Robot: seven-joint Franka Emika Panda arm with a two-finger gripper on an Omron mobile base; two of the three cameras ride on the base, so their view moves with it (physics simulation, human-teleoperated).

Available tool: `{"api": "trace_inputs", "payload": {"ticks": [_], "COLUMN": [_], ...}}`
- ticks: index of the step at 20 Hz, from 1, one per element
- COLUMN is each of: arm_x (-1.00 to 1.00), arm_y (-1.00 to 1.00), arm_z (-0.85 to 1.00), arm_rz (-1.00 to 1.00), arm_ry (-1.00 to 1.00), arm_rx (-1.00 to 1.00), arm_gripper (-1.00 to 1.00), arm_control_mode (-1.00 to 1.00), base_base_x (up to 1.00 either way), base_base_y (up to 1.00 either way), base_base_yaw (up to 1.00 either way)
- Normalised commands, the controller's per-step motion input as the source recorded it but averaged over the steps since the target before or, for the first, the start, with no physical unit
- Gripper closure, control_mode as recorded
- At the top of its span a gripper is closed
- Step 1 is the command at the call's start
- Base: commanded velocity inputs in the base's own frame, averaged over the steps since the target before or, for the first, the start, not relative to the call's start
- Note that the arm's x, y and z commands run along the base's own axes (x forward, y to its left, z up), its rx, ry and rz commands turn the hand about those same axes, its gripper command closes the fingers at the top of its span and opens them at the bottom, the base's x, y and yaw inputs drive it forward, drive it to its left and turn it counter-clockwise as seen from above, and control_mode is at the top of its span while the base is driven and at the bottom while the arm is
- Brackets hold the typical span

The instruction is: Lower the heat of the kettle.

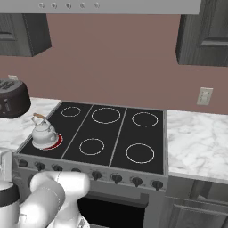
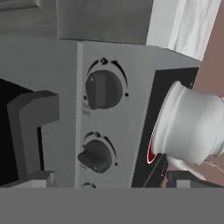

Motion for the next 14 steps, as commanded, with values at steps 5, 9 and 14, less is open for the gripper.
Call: {"api": "trace_inputs", "payload": {"ticks": [5,9,14], "arm_x": [0.26,0.14,0.03], "arm_y": [0.2,0.12,0.09], "arm_z": [-0.23,-0.25,-0.22], "arm_rz": [0.0,0.0,0.0], "arm_ry": [0.0,-0.02,-0.04], "arm_rx": [-0.1,-0.09,-0.06], "arm_gripper": [-1.0,-1.0,-1.0], "arm_control_mode": [-1.0,-1.0,-1.0], "base_base_x": [0.0,0.0,0.0], "base_base_y": [0.0,0.0,0.0], "base_base_yaw": [0.0,0.0,0.0]}}
